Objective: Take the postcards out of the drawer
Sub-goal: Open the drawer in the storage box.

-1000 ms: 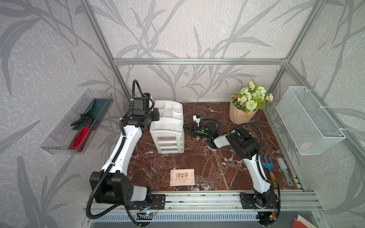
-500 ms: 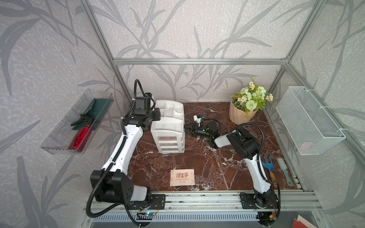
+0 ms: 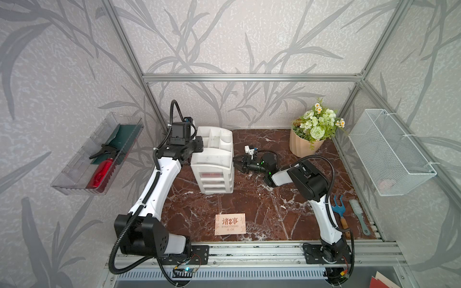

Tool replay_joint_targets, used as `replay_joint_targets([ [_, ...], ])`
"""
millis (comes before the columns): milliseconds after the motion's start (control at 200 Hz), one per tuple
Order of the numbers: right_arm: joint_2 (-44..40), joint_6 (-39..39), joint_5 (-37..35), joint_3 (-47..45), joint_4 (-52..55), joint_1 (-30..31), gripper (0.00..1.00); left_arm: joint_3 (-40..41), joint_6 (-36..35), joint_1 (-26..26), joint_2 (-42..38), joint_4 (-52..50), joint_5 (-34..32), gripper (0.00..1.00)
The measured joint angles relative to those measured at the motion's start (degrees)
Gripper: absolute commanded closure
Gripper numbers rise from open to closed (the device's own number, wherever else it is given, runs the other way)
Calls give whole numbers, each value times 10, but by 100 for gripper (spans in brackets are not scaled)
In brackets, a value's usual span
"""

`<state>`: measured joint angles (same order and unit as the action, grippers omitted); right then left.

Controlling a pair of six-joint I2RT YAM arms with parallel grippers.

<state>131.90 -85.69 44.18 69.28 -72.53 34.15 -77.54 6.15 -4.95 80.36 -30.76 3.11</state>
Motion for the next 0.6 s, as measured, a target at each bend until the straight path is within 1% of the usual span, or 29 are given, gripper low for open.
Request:
replay_joint_targets([
  [120,-7,0,5,-3,8,-2,49,0,-2,-2,1,1,-1,100],
  [185,-8,0,9,-3,8,-4,52,0,-2,-2,2,2,-1,100],
  [245,-8,-1,10,-3,10,-5,52,0,-2,-3,2,3,-1,100],
  [410,-8,-1,10,-4,10,-6,52,0,-2,-3,2,3,-1,100],
  [510,-8,0,10,-6,9,-6,49,0,-2,-5,2,3,-2,100],
  [600,-9,0,10,-9,8,-8,49,0,-2,-7,3,4,-2,100],
])
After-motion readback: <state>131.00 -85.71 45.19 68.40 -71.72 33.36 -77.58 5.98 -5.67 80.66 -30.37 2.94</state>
